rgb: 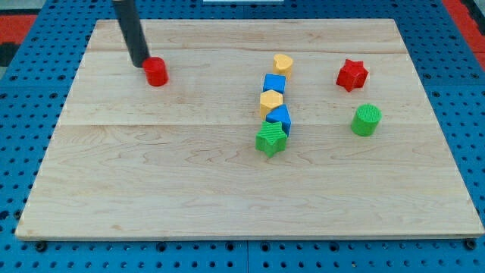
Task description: Move red circle to the bottom of green star
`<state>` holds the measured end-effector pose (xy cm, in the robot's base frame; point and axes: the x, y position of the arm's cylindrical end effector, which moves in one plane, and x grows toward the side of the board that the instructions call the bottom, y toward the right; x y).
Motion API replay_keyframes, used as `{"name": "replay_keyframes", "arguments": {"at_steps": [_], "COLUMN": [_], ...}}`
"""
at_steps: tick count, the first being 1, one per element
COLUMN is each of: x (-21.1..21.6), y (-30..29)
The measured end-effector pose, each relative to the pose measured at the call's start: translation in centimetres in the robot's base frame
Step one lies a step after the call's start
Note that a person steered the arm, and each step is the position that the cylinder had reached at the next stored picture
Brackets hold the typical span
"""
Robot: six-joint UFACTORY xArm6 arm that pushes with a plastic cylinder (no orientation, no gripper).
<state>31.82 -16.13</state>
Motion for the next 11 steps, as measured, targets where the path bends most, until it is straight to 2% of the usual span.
{"name": "replay_keyframes", "arguments": {"at_steps": [2, 3, 4, 5, 6, 7, 8, 9, 10, 11], "x": [9.1, 3.9, 6.9, 12.5, 14.7, 9.2, 4.7, 10.1, 12.8, 8.8], "y": [6.7, 3.4, 6.3, 8.7, 9.1, 6.7, 10.1, 15.7, 14.7, 14.4]}}
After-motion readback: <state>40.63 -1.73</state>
